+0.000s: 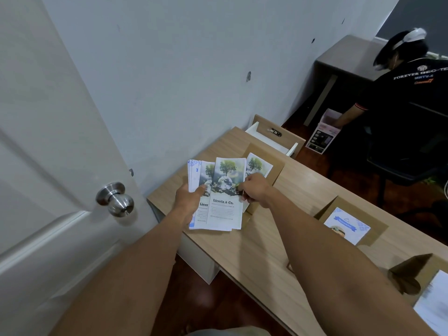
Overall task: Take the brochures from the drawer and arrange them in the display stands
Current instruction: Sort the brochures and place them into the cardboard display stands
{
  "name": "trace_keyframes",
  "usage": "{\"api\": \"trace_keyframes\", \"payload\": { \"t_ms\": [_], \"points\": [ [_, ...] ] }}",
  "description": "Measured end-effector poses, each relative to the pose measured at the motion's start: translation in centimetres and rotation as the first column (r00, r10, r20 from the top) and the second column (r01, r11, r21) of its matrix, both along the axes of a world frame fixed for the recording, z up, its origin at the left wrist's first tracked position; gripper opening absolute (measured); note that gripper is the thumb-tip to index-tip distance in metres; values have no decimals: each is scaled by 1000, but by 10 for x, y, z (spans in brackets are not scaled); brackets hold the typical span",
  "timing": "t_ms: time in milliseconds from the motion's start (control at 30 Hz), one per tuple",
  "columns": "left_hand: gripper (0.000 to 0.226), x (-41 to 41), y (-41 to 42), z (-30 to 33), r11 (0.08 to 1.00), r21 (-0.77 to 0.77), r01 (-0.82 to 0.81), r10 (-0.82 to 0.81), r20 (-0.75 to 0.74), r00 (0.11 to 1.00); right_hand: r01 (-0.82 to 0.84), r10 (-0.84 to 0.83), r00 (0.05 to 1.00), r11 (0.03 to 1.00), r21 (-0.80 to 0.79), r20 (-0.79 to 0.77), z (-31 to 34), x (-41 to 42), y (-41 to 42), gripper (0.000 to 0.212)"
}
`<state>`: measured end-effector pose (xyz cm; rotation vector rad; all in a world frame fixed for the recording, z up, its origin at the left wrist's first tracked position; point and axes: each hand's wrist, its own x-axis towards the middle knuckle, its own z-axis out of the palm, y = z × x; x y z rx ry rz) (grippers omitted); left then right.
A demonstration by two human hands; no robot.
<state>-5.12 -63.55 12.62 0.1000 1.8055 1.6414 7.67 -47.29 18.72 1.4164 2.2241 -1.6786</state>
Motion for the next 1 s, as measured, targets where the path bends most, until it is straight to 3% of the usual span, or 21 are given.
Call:
{"api": "trace_keyframes", "payload": {
  "t_ms": [167, 267, 400, 567, 733, 1000],
  "points": [
    [17, -13, -10, -7, 997, -63, -53, 51, -40, 998, 181, -174, 974, 983, 39, -148, 2, -1, 23, 21],
    [18, -19, -15, -12, 992, -99, -84, 74, -97, 993, 346, -339, 910, 938, -10, -238, -4, -5, 37, 5],
    [16, -22, -20, -18, 989, -113, -98, 86, -111, 990, 483, -456, 845, 875, 30, -280, -23, -11, 50, 6],
    [13, -22, -16, -25, 988, -142, -62, 43, -136, 990, 512, -489, 851, 855, 88, -192, -61, -9, 47, 25],
    [8, -22, -7, -37, 985, -166, -53, 35, -109, 993, 516, -496, 851, 851, 98, -172, -95, -6, 37, 30],
    [15, -21, -3, -43, 989, -136, -49, 45, -36, 998, 564, -536, 820, 816, 128, -198, -108, -1, 41, 5]
  ]
}}
